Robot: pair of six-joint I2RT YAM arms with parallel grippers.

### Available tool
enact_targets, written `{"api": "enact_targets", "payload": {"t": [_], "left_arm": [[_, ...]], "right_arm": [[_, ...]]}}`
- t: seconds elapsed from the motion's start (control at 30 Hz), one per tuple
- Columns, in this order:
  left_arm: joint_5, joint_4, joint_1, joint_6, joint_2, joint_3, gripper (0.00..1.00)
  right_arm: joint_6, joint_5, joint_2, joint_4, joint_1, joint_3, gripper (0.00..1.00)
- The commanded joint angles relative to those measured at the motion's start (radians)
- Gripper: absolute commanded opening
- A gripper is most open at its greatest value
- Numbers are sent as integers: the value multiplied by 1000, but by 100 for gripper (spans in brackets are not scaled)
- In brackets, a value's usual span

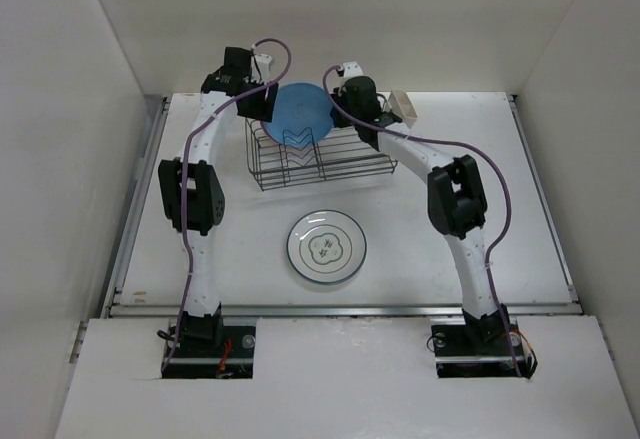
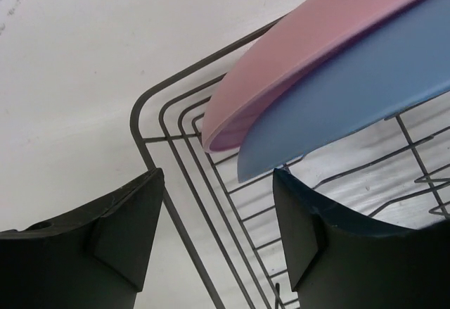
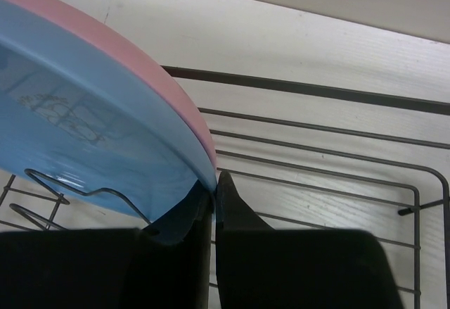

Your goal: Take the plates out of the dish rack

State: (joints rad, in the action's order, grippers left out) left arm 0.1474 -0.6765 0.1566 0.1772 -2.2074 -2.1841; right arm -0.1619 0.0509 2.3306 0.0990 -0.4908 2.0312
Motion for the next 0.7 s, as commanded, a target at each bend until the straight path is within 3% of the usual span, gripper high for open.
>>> {"api": "enact_targets", "payload": {"t": [0.0, 0.23, 0.4, 0.67], "left_arm": [[-29, -57, -3, -44, 92, -55, 60], [-48, -195, -38, -108, 146, -46, 63], [-62, -256, -48, -117, 146, 39, 59], [50, -314, -48, -163, 42, 34, 57]], "right_arm": [[-34, 104, -131, -111, -17, -32, 0], [45, 357, -211, -206, -60, -149, 0], [183, 484, -234, -298, -115, -183, 0], [424, 720, -234, -540, -189, -219, 0]]}}
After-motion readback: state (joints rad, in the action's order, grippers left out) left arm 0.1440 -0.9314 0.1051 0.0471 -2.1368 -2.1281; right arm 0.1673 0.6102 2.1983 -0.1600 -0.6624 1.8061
